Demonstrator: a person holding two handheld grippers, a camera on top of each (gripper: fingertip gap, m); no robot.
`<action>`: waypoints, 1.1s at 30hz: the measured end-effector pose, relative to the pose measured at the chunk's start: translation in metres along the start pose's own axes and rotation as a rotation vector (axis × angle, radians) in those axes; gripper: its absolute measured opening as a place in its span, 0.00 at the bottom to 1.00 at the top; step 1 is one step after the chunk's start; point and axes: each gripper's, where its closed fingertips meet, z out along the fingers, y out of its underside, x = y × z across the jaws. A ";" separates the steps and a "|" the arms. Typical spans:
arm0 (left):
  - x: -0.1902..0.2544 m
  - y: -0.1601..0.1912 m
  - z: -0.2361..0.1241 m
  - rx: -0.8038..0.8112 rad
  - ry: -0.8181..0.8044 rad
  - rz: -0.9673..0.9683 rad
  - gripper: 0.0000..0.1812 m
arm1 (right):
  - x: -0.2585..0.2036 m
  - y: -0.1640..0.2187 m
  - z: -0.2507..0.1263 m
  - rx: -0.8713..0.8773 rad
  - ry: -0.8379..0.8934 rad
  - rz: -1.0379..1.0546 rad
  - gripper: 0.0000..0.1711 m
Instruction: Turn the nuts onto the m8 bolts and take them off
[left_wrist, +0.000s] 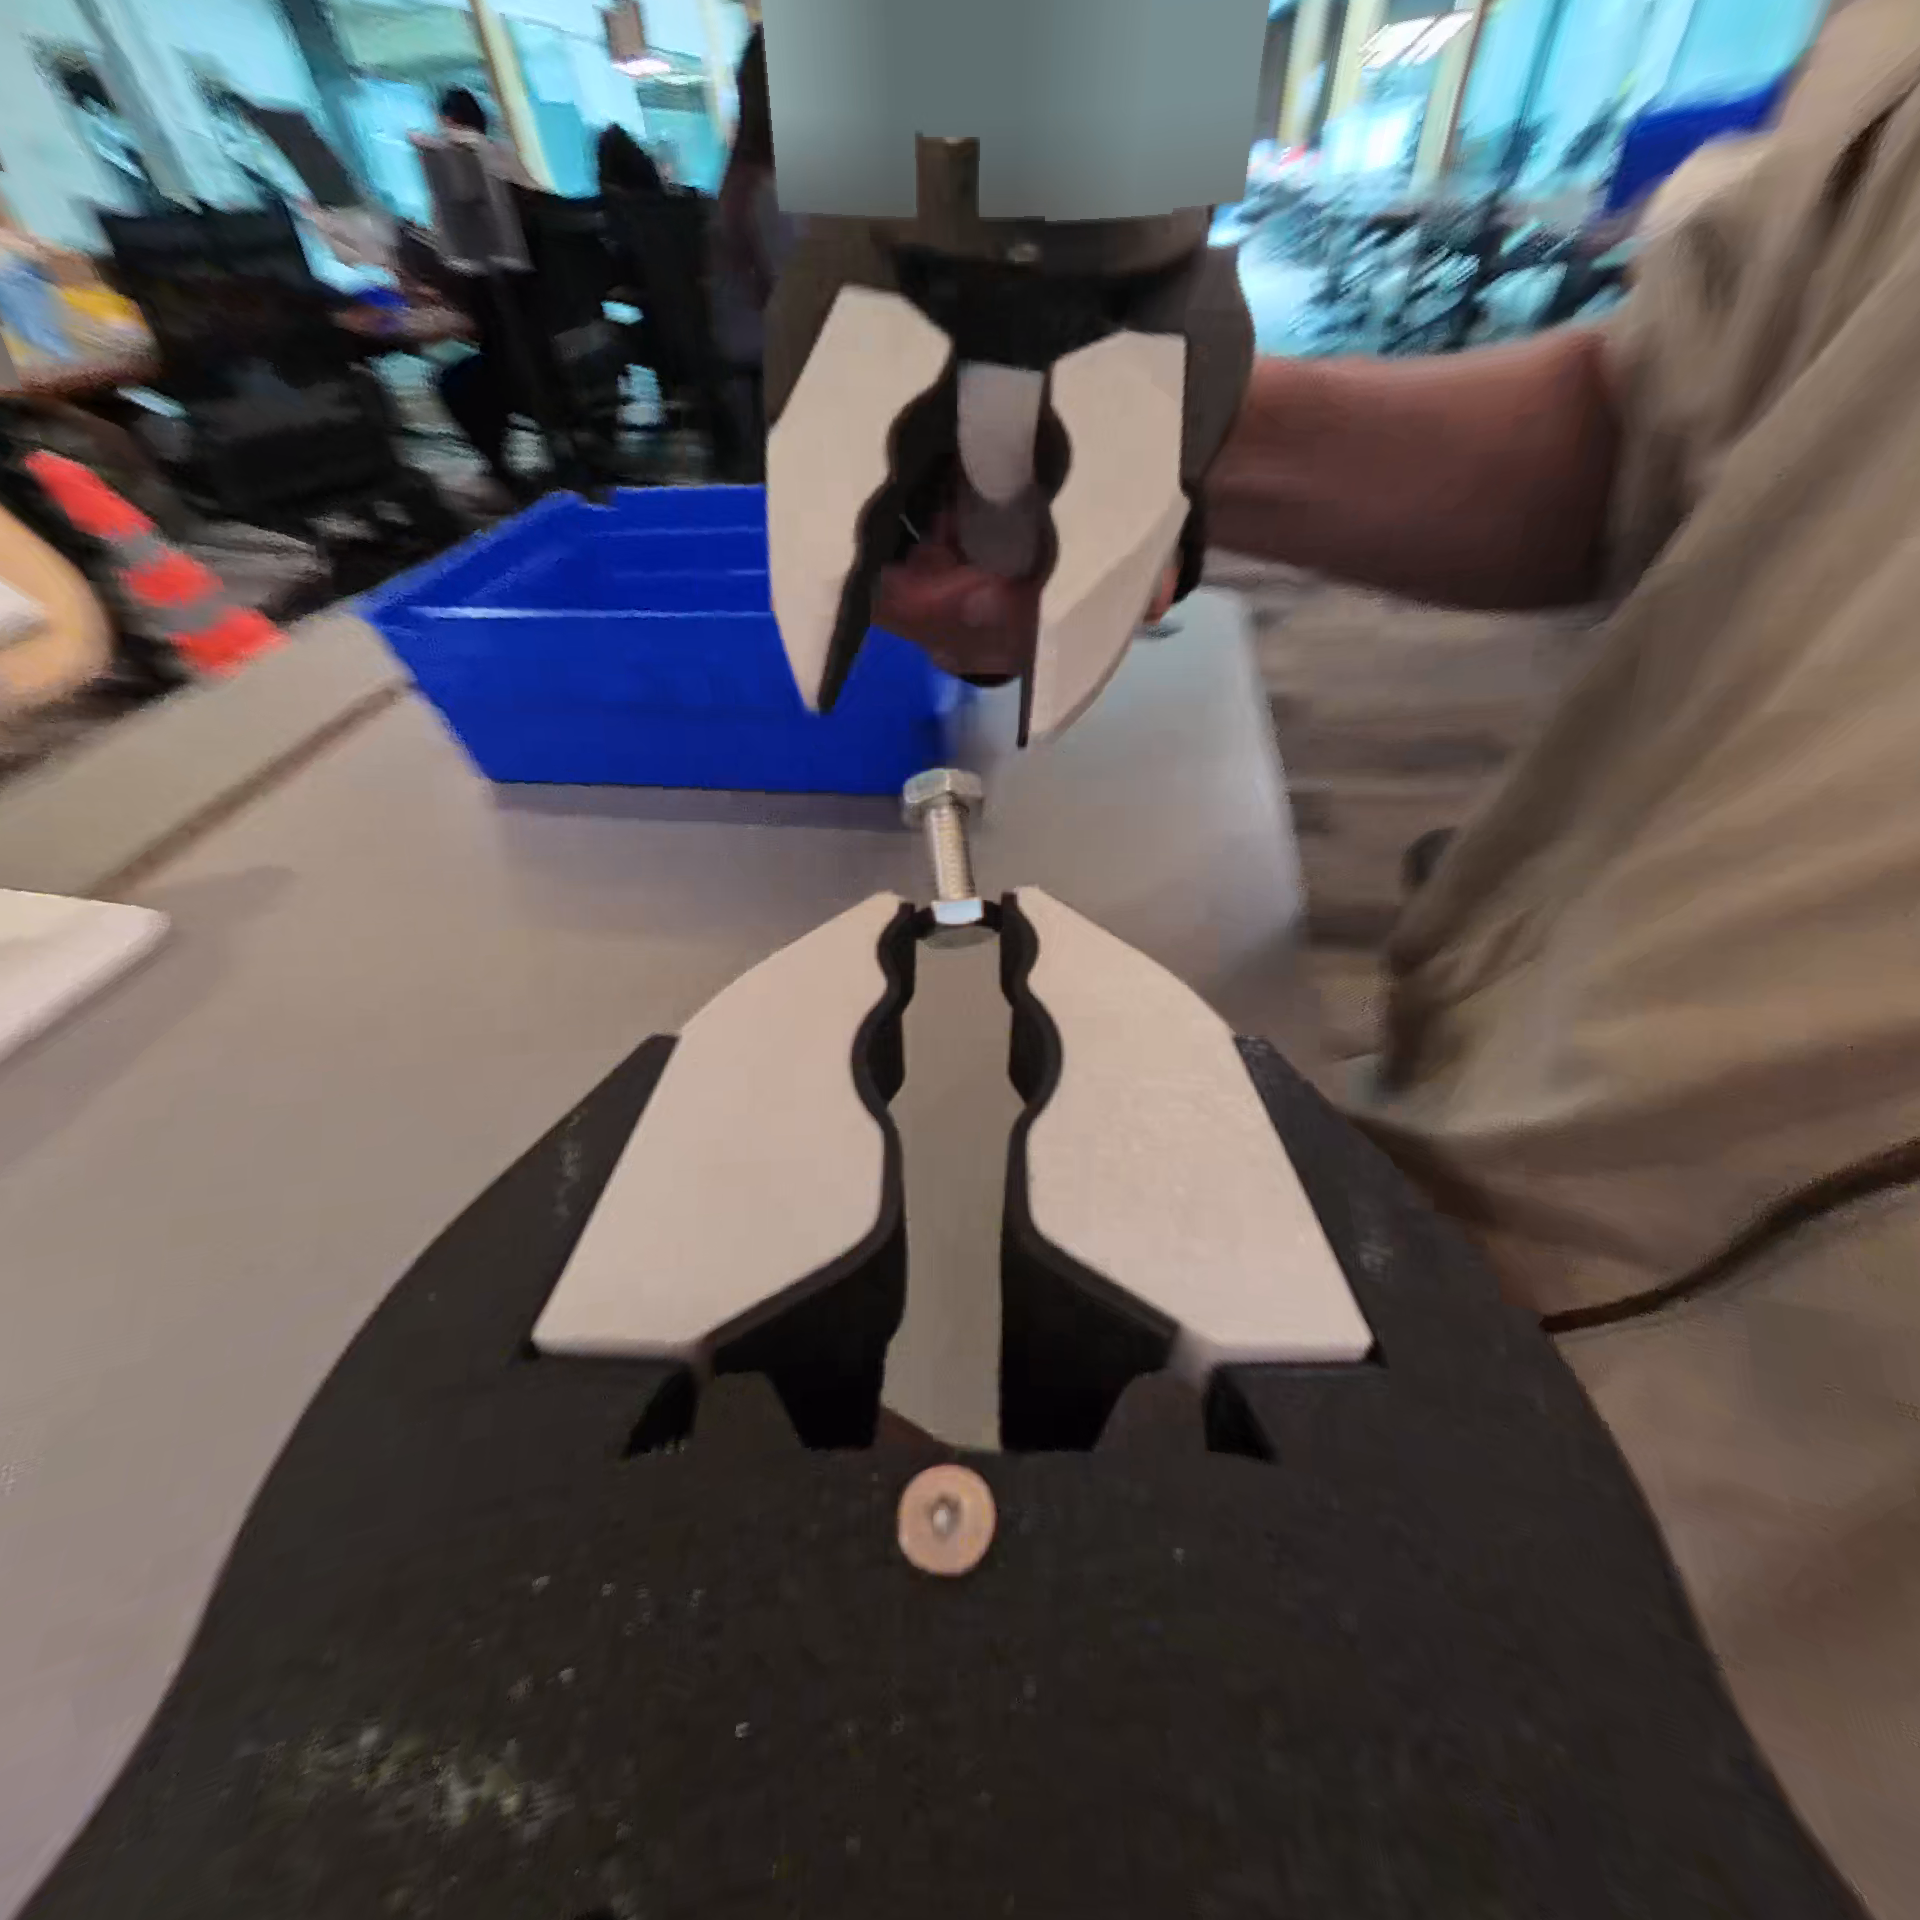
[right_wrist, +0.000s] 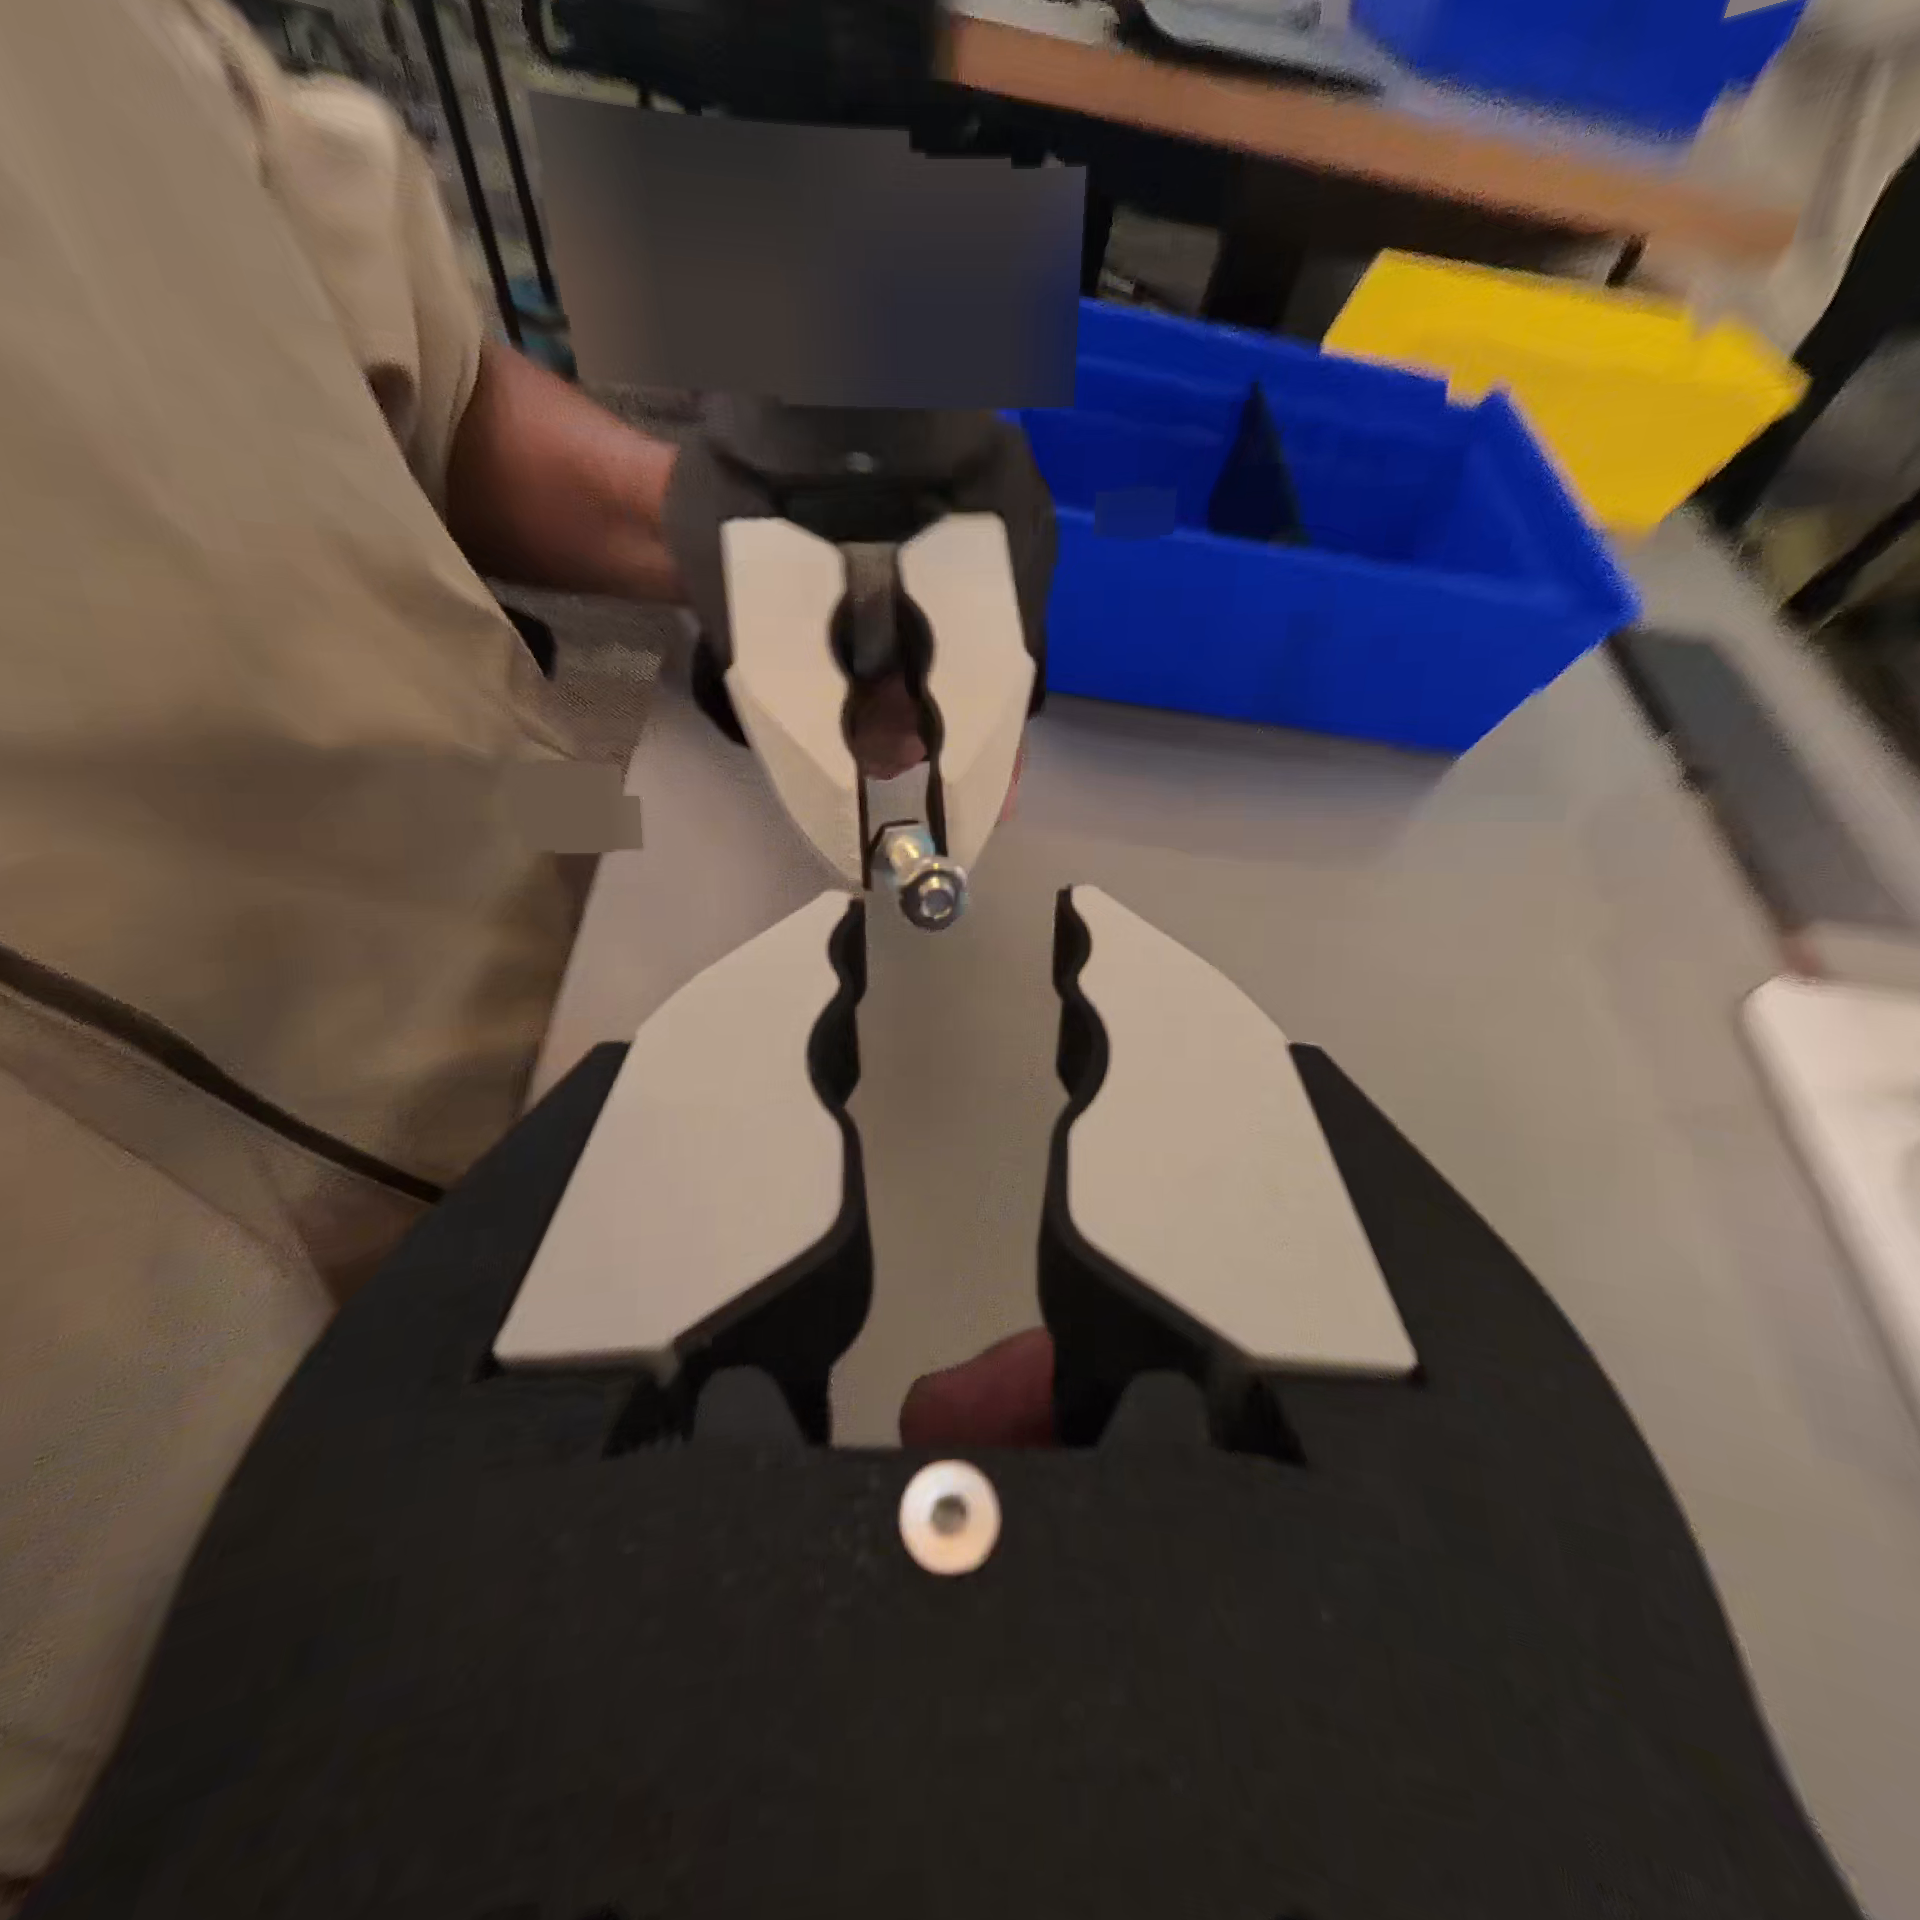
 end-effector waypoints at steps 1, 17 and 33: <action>0.001 -0.001 -0.001 0.026 0.049 -0.071 0.09 | -0.003 -0.004 -0.001 0.006 0.016 -0.091 0.19; 0.015 0.003 -0.003 0.016 0.242 -0.173 0.08 | -0.019 0.009 0.019 -0.063 -0.052 -0.165 0.09; 0.002 0.012 0.010 -0.225 -0.230 0.502 0.08 | -0.020 0.027 0.020 0.065 -0.378 0.838 0.09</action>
